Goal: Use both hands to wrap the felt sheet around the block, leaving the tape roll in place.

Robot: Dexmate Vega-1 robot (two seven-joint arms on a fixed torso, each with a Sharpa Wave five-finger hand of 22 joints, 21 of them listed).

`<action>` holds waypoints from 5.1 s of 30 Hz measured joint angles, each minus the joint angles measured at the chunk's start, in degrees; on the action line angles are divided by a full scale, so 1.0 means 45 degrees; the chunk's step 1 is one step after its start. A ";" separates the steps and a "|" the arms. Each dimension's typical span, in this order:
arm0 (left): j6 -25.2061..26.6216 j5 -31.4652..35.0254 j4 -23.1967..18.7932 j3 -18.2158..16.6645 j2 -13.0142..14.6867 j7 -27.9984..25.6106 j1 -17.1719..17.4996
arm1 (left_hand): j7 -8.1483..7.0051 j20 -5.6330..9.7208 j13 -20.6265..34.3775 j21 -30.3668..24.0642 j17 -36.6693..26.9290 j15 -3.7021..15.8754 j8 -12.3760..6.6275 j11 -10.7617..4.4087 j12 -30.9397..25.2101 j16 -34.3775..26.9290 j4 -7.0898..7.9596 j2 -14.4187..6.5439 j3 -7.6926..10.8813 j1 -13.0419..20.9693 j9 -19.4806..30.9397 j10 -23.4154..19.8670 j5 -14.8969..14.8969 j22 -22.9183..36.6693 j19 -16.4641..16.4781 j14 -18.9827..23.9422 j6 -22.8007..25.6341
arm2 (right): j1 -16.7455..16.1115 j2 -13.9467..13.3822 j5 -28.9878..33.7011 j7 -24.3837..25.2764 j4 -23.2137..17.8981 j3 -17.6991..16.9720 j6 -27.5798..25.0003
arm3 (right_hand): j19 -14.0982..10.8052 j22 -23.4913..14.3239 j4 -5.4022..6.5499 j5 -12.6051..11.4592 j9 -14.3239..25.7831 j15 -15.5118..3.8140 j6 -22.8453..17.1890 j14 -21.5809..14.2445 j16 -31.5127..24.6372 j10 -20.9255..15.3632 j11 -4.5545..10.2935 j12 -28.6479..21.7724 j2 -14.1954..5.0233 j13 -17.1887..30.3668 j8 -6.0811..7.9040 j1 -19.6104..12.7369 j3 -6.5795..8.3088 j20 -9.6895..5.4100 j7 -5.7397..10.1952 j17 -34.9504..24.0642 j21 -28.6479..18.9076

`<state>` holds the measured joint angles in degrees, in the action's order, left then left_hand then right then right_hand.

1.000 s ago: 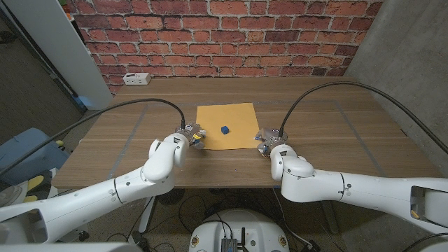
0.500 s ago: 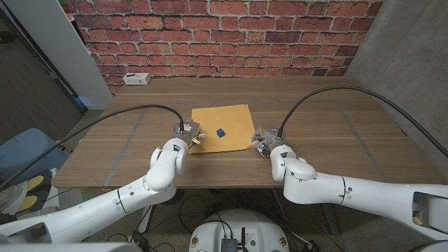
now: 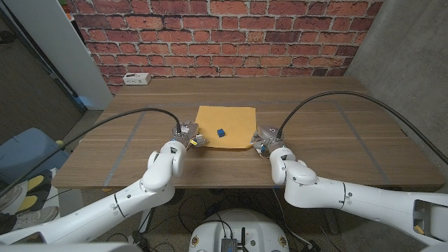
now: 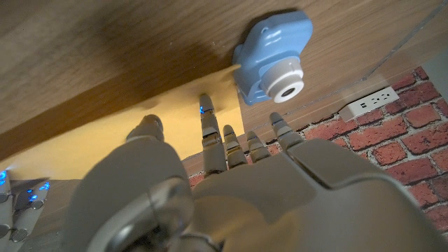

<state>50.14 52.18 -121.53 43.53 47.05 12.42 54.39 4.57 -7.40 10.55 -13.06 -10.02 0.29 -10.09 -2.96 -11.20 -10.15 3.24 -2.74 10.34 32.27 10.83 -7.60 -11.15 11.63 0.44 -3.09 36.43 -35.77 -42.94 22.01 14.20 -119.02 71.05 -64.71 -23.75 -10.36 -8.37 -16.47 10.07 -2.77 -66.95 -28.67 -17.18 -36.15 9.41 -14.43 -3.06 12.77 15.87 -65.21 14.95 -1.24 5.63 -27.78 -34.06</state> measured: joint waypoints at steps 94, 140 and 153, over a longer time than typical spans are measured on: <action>-0.1445 0.5049 -0.1493 -0.0824 -0.0493 0.4978 0.1772 | -0.0511 -0.0379 0.0057 -0.0112 0.0033 -0.1637 -0.0591 0.1205 -0.0250 -0.0049 -0.2685 -0.0421 0.0032 0.5386 0.0408 0.1381 -0.0061 -0.0003 0.0174 -0.0851 -0.2874 | -0.1764 0.2052 0.2904 0.1013 0.1140 -0.2422 0.0690 | 0.0162 0.0002 -0.0212 0.0272 -0.0019 -0.0093 -0.1389 -0.0953 0.0666 -0.1043 -0.0135 -0.0280 0.0432 0.0152 -0.0790 -0.0781 0.1306 0.0258 -0.1300 0.0564 0.0178; -0.2992 -0.1499 -0.1791 -0.3985 -0.1142 -0.5285 0.5147 | 0.1028 0.0145 0.0061 -0.2933 0.0091 0.0456 -0.1528 0.0159 -0.1384 -0.0506 -0.1791 -0.1650 0.3885 0.6222 0.0863 -0.6522 0.0124 0.0407 0.4200 0.7566 0.4749 | -0.2755 0.2099 0.2409 0.1781 0.0753 -0.3823 0.1206 | 0.0285 0.0002 -0.0053 0.0467 0.0045 -0.0047 -0.1317 -0.0997 0.0861 -0.0808 -0.0137 -0.0181 0.0583 0.0254 -0.1037 -0.0541 0.1956 0.0511 -0.1505 0.0588 0.0277; -0.2816 -0.4644 -0.1867 -0.5066 -0.1847 -0.7051 0.5728 | 0.1377 0.0054 0.0059 -0.3222 0.0090 0.0249 -0.1472 0.0729 -0.1384 -0.0474 -0.2256 -0.1537 0.4381 0.6146 0.1067 -0.7238 -0.0076 0.0406 0.4382 0.8544 0.5122 | -0.2251 0.1976 0.2452 0.1510 0.0812 -0.3676 0.1297 | 0.0320 0.0002 -0.0056 0.0466 0.0106 -0.0069 -0.1320 -0.0876 0.0950 -0.0672 -0.0135 -0.0181 0.0540 0.0271 -0.1037 -0.0380 0.2061 0.0554 -0.1504 0.0588 0.0276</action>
<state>37.47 31.28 -129.93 20.73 38.74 -19.31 80.17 10.76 -7.16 10.82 -27.56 -9.62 1.41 -16.71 0.32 -17.43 -12.28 -6.92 -9.66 30.06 59.92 15.64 -40.18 -11.49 13.45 20.16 35.36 59.48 -45.90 -34.05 33.04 21.00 -115.37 54.51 -58.87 -22.31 -10.35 -8.62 -14.37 10.55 -3.08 -72.89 -32.62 -12.90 -39.17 8.81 -15.24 -0.63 13.99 11.20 -66.92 24.23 1.25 -1.14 -25.13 -32.82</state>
